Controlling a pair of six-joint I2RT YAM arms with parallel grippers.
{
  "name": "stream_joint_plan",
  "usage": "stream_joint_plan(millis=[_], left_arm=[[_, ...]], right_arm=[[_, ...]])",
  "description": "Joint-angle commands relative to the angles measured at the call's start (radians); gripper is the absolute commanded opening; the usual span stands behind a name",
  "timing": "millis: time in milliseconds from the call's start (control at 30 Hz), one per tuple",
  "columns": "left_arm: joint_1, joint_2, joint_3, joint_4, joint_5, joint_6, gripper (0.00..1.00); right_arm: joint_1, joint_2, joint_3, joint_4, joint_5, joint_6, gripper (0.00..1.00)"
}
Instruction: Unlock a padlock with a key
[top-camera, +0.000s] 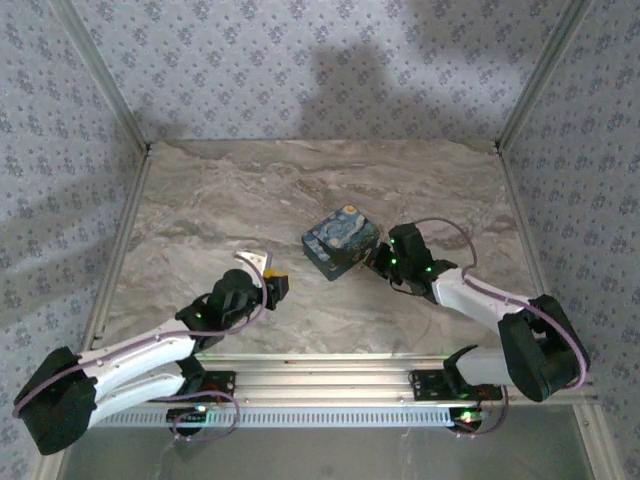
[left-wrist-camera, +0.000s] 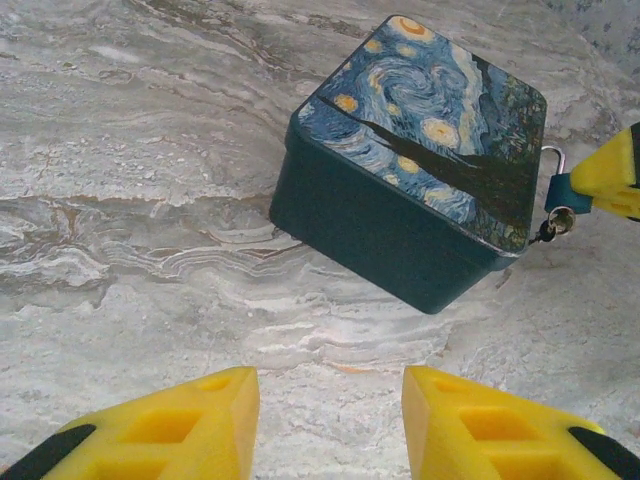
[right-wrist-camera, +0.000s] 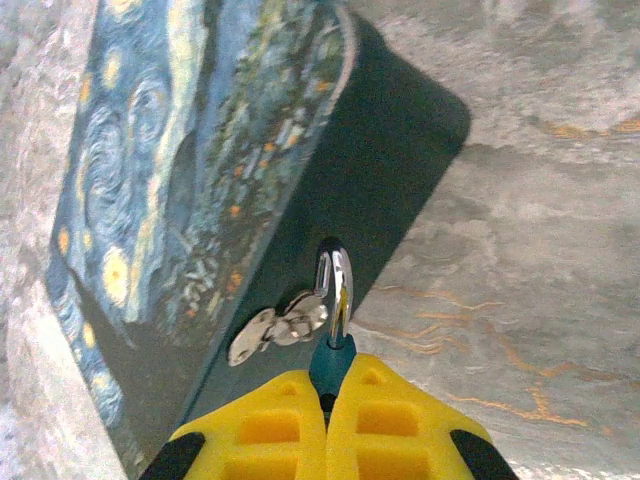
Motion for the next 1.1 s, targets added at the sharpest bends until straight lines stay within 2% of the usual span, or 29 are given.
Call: stream_joint_plan(millis=[0, 100, 167, 200, 267, 367, 467, 567, 733, 800, 900, 1000, 1067], left_arm=[[0.005, -0.04, 0.007, -0.064, -0.026, 0.002, 0.43], [0.005, -0.092, 0.048, -0.175, -0.056, 0.016, 0.44], [0.01, -0.133, 0.09, -0.278, -0.104, 0.02, 0.5], [0.017, -0.154, 0.12, -0.348, -0.14, 0.013, 0.63], [0.046, -0.189, 0.178, -0.472, -0.193, -0.004, 0.97], [0.121, -0.229, 0.269, -0.616, -0.193, -0.002, 0.98], [0.186, -0.236, 0.364, -0.728, -0.183, 0.008, 0.98], [0.248, -0.216, 0.426, -0.818, -0.18, -0.01, 0.98], [0.402, -0.18, 0.405, -0.885, -0.026, -0.086, 0.98], [0.438, -0.206, 0.381, -0.894, 0.009, -0.11, 0.98], [0.45, -0.273, 0.355, -0.915, 0.003, -0.12, 0.98], [0.458, -0.327, 0.35, -0.969, -0.017, -0.114, 0.98], [0.462, -0.344, 0.35, -0.991, -0.026, -0.106, 0.98]], right_arm=[[0.001, -0.018, 0.031, -0.094, 0.082, 0.032, 0.0], [-0.005, -0.052, 0.05, -0.158, 0.109, 0.009, 0.0], [-0.005, -0.087, 0.082, -0.216, 0.127, -0.023, 0.0], [-0.003, -0.104, 0.107, -0.247, 0.137, -0.036, 0.0], [0.008, -0.122, 0.161, -0.301, 0.137, -0.077, 0.0], [0.058, -0.096, 0.253, -0.377, 0.136, -0.125, 0.0], [0.155, 0.0, 0.355, -0.409, 0.135, -0.154, 0.0], [0.262, 0.163, 0.479, -0.392, 0.111, -0.162, 0.0], [0.411, 0.519, 0.814, -0.37, -0.013, -0.175, 0.01], [0.441, 0.651, 0.958, -0.4, -0.046, -0.196, 0.02], [0.449, 0.806, 1.118, -0.413, -0.092, -0.206, 0.02], [0.443, 0.893, 1.199, -0.405, -0.118, -0.194, 0.05], [0.438, 0.919, 1.227, -0.41, -0.111, -0.192, 0.11]])
